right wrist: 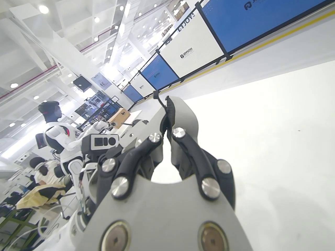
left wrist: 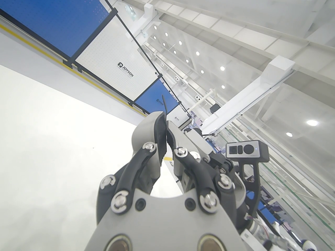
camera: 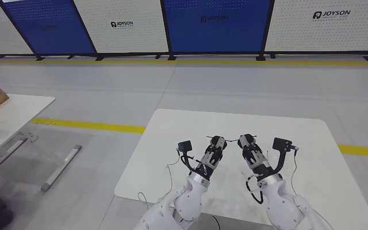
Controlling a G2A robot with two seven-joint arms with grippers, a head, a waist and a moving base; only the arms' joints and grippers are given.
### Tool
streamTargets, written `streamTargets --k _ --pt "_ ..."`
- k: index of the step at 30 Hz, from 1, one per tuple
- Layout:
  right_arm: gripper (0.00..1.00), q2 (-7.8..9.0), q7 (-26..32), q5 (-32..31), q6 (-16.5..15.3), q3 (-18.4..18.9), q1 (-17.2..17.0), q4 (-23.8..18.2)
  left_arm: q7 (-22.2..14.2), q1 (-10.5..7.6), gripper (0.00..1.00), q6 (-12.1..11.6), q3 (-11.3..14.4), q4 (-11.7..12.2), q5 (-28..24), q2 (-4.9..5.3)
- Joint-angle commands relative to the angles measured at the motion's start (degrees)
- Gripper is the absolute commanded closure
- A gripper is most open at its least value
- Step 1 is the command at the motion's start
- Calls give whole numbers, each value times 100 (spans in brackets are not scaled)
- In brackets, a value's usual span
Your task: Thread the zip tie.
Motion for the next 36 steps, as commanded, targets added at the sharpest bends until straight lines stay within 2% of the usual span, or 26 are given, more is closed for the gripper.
streamTargets --k 1,13,17,22,30,36 --pt "100 -11 29 -42 8 20 -11 7 0 0 100 0 0 0 0 0" --pt "100 -64 14 -110 -87 212 -199 -151 -11 2 100 12 -3 6 -11 0" --pt "100 -59 66 -215 -107 339 -340 -274 -168 -29 100 367 -63 30 -222 -26" --pt "100 -64 125 -260 -66 379 -381 -308 -383 -50 100 591 -95 -5 -403 -48" --pt "100 -67 124 -271 -63 387 -386 -289 -383 -50 100 591 -95 -5 -403 -48" --pt "100 -125 196 -376 81 331 -260 -126 -383 -50 100 591 -95 -5 -403 -48"
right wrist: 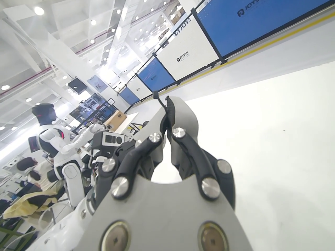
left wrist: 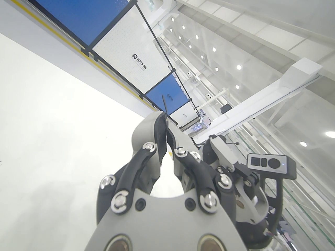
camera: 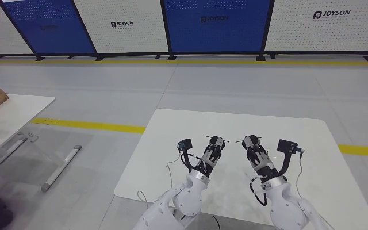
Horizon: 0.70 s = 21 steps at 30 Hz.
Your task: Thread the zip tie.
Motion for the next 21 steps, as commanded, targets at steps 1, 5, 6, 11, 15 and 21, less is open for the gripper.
streamTargets --k 1,5,6,11,15,21 --pt "100 -20 4 -54 53 -38 42 50 0 0 100 0 0 0 0 0" --pt "100 -65 68 -82 97 -113 109 119 0 0 100 0 0 0 0 0" --pt "100 -73 76 -86 104 -121 120 130 0 0 100 0 0 0 0 0" --pt "100 -112 127 -104 97 -145 158 175 0 0 100 0 0 0 0 0" --pt "100 -146 141 -112 93 -149 195 224 0 0 100 0 0 0 0 0" --pt "100 -193 213 -151 87 -199 264 342 0 0 100 0 0 0 0 0"
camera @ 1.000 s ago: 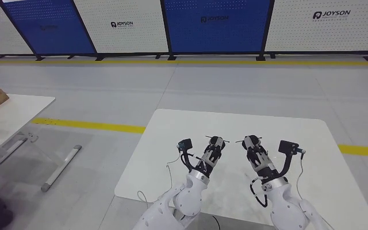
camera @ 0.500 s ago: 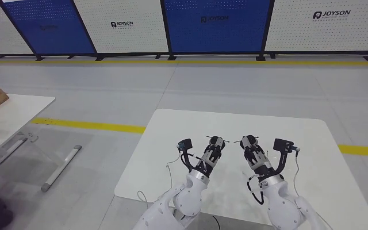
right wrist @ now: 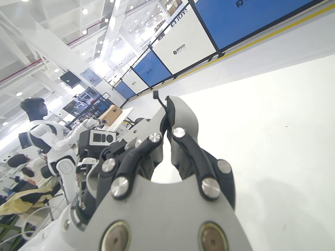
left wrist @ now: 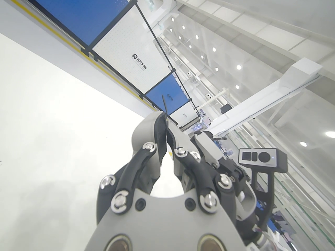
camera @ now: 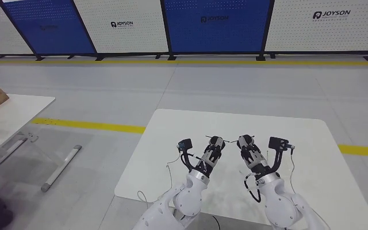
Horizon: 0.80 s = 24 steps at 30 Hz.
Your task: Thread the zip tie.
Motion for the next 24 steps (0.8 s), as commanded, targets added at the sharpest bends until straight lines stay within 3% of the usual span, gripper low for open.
streamTargets --k 1,24 --pt "100 -19 10 6 2 -16 26 41 0 0 100 0 0 0 0 0" --pt "100 -152 100 -45 -55 74 66 193 0 0 100 0 0 0 0 0"
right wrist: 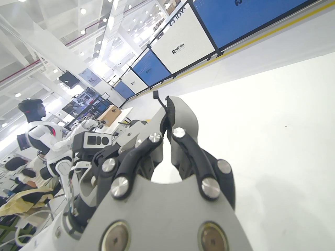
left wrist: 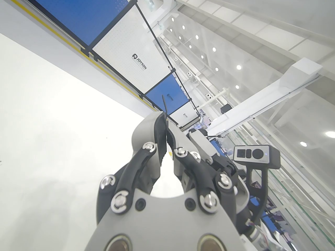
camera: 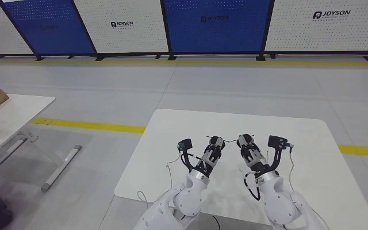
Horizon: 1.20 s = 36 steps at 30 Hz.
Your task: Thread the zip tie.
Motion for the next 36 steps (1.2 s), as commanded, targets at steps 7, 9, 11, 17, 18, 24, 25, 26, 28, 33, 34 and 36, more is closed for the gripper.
streamTargets --k 7,9,11,17,18,24,25,26,28,33,34,36 --pt "100 -52 32 -50 1 -22 58 55 0 0 100 0 0 0 0 0" --pt "100 -60 0 -55 -14 4 41 50 0 0 100 0 0 0 0 0" --pt "100 -63 -65 -115 -41 35 13 34 0 0 100 0 0 0 0 0" --pt "100 -80 -42 -229 -100 54 -55 1 0 0 100 0 0 0 0 0" --pt "100 -88 -19 -265 -85 34 -43 20 0 0 100 0 0 0 0 0" --pt "100 -132 -50 -460 -35 -68 9 134 0 0 100 0 0 0 0 0" --pt "100 -140 -57 -475 -33 -75 15 156 0 0 100 0 0 0 0 0" --pt "100 -146 -58 -482 -32 -79 18 169 0 0 100 0 0 0 0 0" --pt "100 -156 -57 -494 -32 -80 20 189 0 0 100 0 0 0 0 0" --pt "100 -200 22 51 -224 -43 -15 202 0 0 100 0 0 0 0 0" --pt "100 -211 80 285 -311 -32 -22 207 0 0 100 0 0 0 0 0" --pt "100 -221 151 522 -471 25 9 268 0 0 100 0 0 0 0 0"
